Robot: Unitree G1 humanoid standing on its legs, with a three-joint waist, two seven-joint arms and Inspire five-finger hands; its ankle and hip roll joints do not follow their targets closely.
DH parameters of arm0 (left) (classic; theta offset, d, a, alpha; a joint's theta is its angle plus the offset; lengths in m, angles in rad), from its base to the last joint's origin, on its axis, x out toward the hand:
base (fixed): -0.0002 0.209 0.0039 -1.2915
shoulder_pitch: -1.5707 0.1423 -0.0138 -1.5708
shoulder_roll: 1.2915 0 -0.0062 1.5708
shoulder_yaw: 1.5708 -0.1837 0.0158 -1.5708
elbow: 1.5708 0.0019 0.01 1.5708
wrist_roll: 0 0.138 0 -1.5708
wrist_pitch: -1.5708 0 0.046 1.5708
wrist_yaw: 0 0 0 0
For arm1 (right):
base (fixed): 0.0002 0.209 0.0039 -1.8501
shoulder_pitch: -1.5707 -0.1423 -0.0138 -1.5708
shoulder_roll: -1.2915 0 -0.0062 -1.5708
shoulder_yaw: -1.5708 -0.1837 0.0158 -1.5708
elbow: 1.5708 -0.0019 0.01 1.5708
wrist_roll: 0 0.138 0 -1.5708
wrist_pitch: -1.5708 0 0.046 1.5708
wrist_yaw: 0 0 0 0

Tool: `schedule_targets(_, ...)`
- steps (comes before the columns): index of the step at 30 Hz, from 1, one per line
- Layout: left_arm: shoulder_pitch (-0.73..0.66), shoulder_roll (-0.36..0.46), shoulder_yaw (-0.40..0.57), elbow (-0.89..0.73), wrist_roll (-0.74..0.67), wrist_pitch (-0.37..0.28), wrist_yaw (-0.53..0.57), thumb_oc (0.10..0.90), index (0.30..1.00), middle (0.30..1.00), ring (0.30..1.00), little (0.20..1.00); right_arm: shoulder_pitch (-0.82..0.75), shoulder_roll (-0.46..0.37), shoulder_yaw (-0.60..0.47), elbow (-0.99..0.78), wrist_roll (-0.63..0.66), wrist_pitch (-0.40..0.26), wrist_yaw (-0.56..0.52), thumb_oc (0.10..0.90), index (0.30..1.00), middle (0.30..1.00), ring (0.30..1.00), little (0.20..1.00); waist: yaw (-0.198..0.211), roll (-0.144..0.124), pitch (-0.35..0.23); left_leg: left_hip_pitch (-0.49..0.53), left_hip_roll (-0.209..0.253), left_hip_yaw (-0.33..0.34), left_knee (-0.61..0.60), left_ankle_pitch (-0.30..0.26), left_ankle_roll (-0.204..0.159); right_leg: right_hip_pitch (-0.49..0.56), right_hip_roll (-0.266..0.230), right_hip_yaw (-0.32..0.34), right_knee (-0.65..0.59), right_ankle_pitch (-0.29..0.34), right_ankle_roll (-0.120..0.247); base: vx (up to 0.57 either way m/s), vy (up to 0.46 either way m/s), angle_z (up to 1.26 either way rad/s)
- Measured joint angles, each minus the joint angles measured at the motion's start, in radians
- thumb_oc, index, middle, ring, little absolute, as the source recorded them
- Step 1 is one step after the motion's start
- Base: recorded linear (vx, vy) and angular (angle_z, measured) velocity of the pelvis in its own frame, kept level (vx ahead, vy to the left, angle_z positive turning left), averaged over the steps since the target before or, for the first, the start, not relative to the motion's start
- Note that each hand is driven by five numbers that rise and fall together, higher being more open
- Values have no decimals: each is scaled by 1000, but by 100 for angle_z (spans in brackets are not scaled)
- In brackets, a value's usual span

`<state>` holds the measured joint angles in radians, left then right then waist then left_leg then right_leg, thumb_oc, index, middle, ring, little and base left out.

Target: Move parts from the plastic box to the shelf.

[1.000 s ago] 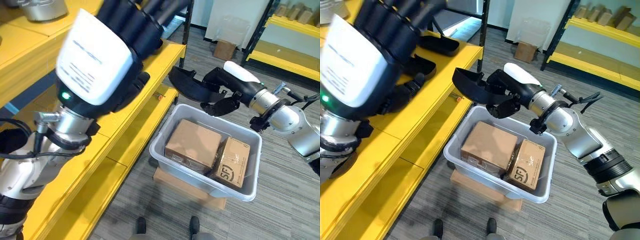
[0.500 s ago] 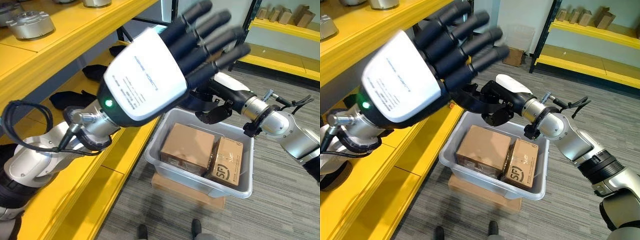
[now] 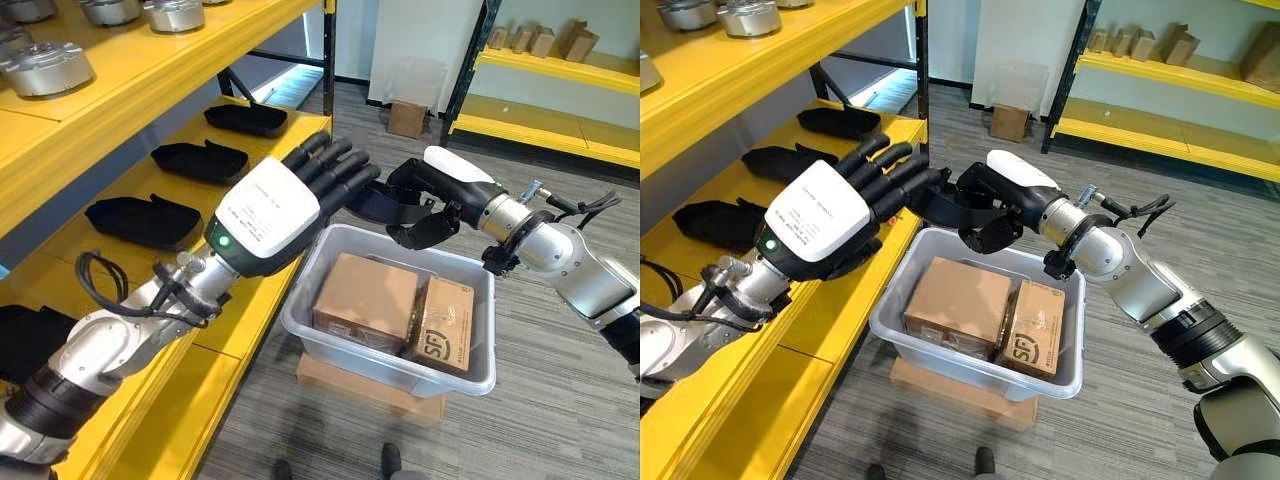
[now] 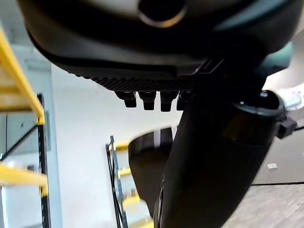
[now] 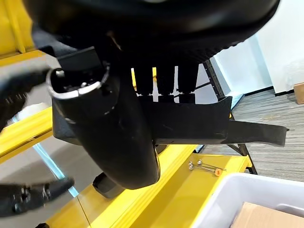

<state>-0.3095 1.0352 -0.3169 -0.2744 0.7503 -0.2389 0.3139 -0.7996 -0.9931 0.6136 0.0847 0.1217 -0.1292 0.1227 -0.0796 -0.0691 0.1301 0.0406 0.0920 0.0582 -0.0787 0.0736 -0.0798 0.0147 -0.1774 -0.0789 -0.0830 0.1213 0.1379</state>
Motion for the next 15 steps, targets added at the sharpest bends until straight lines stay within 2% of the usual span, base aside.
schedule_targets(5, 69, -113, 44, 69, -41, 23, -11, 900, 1000, 1000, 1000, 1000, 8, 7, -14, -1, 0, 1, 0, 400, 300, 300, 300, 300, 1, 0, 0, 7, 8, 14, 0, -4, -4, 0, 8, 12, -2, 2, -2, 12, -6, -9)
schedule_targets(15, 31, -118, 40, 72, -40, 48, -19, 900, 1000, 1000, 1000, 1000, 8, 28, -15, -1, 0, 4, 1, 400, 300, 300, 300, 300, -12, 0, 0, 7, 11, 18, -1, -6, -4, -4, 10, 16, -2, 3, -3, 0, 0, 0)
